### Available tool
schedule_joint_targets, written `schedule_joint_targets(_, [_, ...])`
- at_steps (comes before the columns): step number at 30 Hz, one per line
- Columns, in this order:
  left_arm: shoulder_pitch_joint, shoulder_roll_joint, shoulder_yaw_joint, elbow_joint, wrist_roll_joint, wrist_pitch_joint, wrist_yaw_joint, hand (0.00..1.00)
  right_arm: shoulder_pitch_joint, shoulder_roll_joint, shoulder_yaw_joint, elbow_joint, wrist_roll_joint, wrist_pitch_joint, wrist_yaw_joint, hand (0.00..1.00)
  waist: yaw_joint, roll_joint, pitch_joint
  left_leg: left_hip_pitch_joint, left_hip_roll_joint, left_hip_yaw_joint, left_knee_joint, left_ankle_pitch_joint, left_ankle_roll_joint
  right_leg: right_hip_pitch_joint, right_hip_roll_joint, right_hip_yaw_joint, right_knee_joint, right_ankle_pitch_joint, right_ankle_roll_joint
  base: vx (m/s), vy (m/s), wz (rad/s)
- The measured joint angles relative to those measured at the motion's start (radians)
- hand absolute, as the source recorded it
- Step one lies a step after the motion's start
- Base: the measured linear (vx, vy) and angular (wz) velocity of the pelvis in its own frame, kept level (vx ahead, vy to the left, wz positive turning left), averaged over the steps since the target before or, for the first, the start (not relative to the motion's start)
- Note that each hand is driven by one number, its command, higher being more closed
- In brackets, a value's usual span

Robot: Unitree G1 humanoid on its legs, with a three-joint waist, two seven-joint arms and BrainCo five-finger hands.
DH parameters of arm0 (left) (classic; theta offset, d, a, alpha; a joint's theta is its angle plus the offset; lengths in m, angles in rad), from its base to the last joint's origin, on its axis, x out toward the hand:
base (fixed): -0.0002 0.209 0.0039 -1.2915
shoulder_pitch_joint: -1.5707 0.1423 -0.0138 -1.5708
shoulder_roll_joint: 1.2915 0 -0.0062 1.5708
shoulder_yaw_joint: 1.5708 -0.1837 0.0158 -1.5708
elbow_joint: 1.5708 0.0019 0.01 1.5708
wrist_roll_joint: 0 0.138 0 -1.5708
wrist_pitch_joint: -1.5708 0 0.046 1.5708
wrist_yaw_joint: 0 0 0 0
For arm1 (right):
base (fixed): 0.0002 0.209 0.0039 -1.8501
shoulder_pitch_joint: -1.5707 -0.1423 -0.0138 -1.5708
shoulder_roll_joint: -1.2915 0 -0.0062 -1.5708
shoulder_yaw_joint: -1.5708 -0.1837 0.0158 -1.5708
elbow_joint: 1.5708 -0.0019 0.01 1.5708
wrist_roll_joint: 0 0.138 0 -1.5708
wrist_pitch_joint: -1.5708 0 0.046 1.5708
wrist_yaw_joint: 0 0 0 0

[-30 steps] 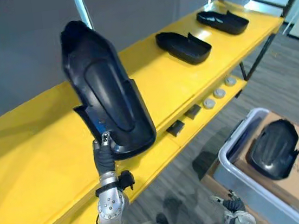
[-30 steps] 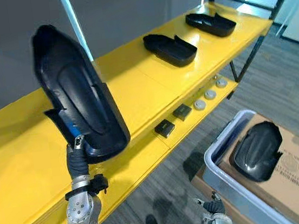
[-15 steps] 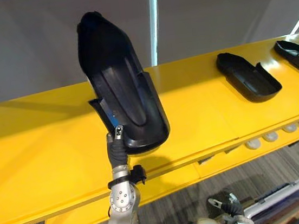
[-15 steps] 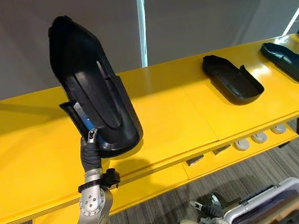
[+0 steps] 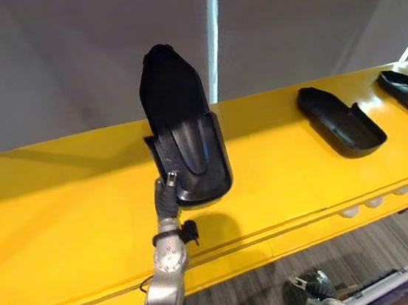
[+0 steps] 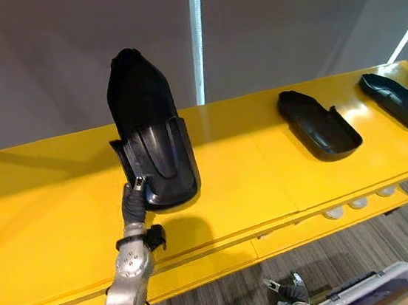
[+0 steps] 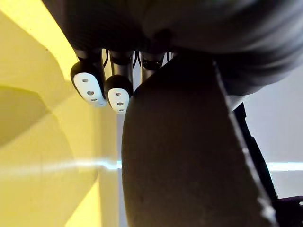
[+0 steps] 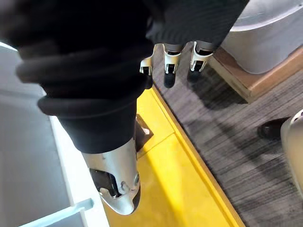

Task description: Walk over and take plastic housings, then place them on the shelf

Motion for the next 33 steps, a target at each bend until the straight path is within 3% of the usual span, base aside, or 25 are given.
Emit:
schedule_joint_targets(3, [-0.098, 0.028, 0.059, 0.113, 0.031, 0.029, 0.033, 1.0, -0.007, -0.002, -0.012, 0.021, -0.019, 0.0, 0.003, 0.0, -0.022, 0.016, -0.004, 0.0, 0.001, 0.019, -0.018, 0.001, 0.001, 0.007, 0.008, 0.025, -0.063, 0.045, 0.011, -0.06, 0.045, -0.3])
schedule_joint_targets(9, [-0.199, 0.045, 0.104, 0.238, 0.029, 0.062, 0.066, 1.0, 0.002, -0.007, -0.026, 0.025, -0.036, 0.001, 0.005, 0.0, -0.055, 0.018, -0.002, -0.022, -0.003, 0.018, -0.036, 0.016, 0.014, -0.001, 0.01, 0.036, -0.126, 0.09, 0.017, -0.13, 0.012, -0.11])
schedule_joint_targets(14, [-0.253, 0.044, 0.125, 0.339, 0.011, 0.082, 0.081, 1.0, 0.004, -0.02, -0.017, 0.024, -0.04, 0.003, 0.023, 0.0, -0.075, 0.02, 0.001, -0.021, 0.004, 0.019, -0.125, 0.074, -0.017, -0.03, 0.02, 0.037, -0.162, 0.13, 0.003, -0.19, -0.041, -0.03])
schedule_joint_targets(24, [-0.373, 0.043, 0.144, 0.483, -0.015, 0.129, 0.099, 1.0, 0.022, -0.032, 0.012, 0.021, -0.057, 0.007, 0.025, 0.0, -0.106, 0.012, 0.004, -0.02, 0.034, 0.028, -0.187, 0.095, -0.034, -0.033, 0.05, 0.031, -0.218, 0.142, 0.0, -0.08, -0.054, -0.03])
schedule_joint_targets(25, [-0.379, 0.043, 0.144, 0.493, -0.015, 0.13, 0.099, 0.0, 0.022, -0.032, 0.013, 0.021, -0.058, 0.007, 0.025, 0.0, -0.11, 0.012, 0.004, -0.02, 0.035, 0.028, -0.187, 0.095, -0.034, -0.032, 0.051, 0.031, -0.218, 0.143, 0.001, 0.05, -0.021, 0.0])
schedule_joint_targets(26, [-0.392, 0.044, 0.149, 0.504, -0.015, 0.13, 0.101, 0.0, 0.022, -0.031, 0.013, 0.021, -0.058, 0.007, 0.025, 0.0, -0.123, 0.012, 0.004, -0.018, 0.035, 0.028, -0.187, 0.096, -0.035, -0.03, 0.051, 0.031, -0.215, 0.154, 0.001, 0.06, -0.007, 0.01])
schedule_joint_targets(33, [-0.484, 0.046, 0.183, 0.55, -0.052, 0.134, 0.116, 0.0, 0.016, -0.031, 0.012, 0.024, -0.058, 0.016, 0.025, 0.0, -0.125, 0.013, 0.004, -0.014, 0.032, 0.033, -0.18, 0.111, -0.035, -0.029, 0.049, 0.031, -0.215, 0.175, -0.008, 0.08, 0.025, -0.03])
